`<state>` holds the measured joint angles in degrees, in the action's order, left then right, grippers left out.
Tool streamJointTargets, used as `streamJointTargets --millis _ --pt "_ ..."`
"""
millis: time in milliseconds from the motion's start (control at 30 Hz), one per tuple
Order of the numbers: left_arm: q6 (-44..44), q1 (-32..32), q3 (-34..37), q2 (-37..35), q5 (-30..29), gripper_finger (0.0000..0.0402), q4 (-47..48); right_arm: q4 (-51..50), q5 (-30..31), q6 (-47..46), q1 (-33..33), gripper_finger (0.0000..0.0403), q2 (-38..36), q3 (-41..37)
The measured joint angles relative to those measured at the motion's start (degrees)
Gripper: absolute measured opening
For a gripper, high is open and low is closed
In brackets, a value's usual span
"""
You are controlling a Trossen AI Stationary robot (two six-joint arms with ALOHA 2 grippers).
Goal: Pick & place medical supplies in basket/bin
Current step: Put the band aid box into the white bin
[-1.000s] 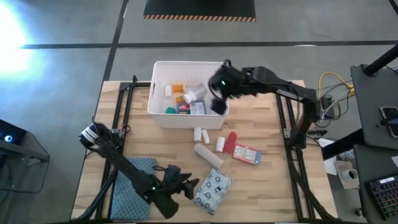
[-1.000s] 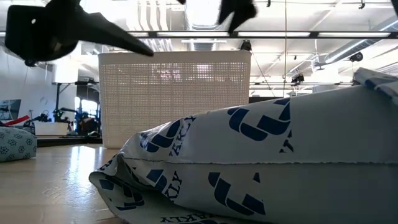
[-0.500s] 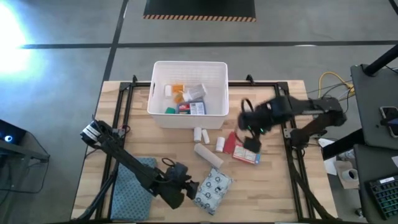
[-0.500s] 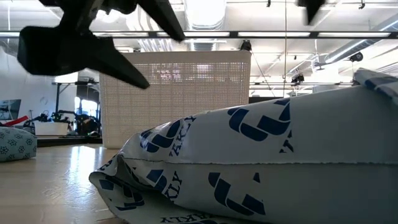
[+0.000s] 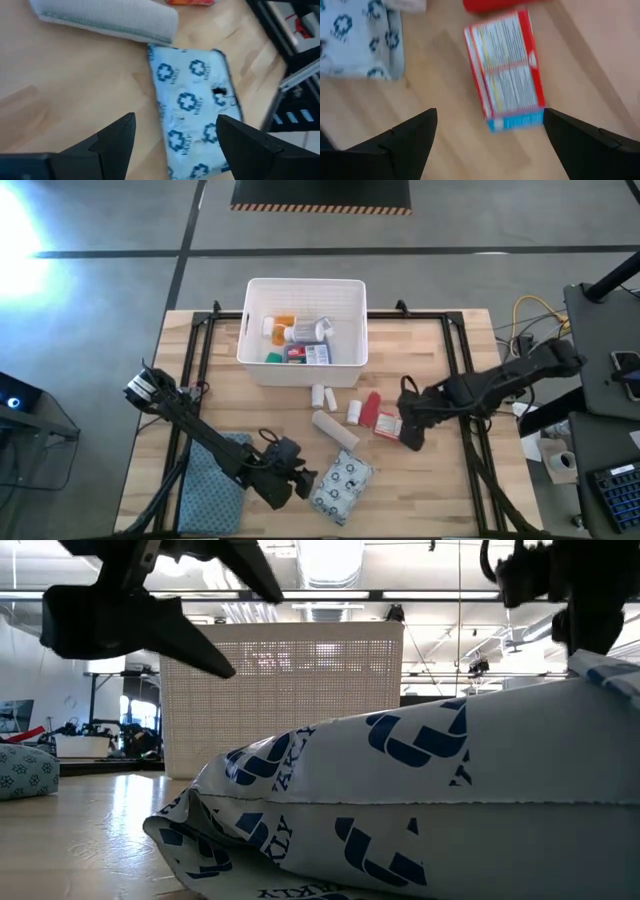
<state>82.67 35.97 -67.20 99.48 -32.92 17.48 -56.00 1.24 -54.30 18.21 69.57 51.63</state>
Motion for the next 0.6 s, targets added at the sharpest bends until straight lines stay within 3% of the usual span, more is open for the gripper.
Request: streamJointTargets --millis 333,600 --pt "-2.9 -0.4 -0.1 0.0 3.4 0.0255 -1.7 11.7 0.9 8.0 -5.7 0.0352 -0.6 -15.0" --pt "-2.9 -0.5 -0.1 0.0 3.5 0.0255 -1.9 21.4 0.8 11.0 -5.7 0.0352 0.0 -19.6"
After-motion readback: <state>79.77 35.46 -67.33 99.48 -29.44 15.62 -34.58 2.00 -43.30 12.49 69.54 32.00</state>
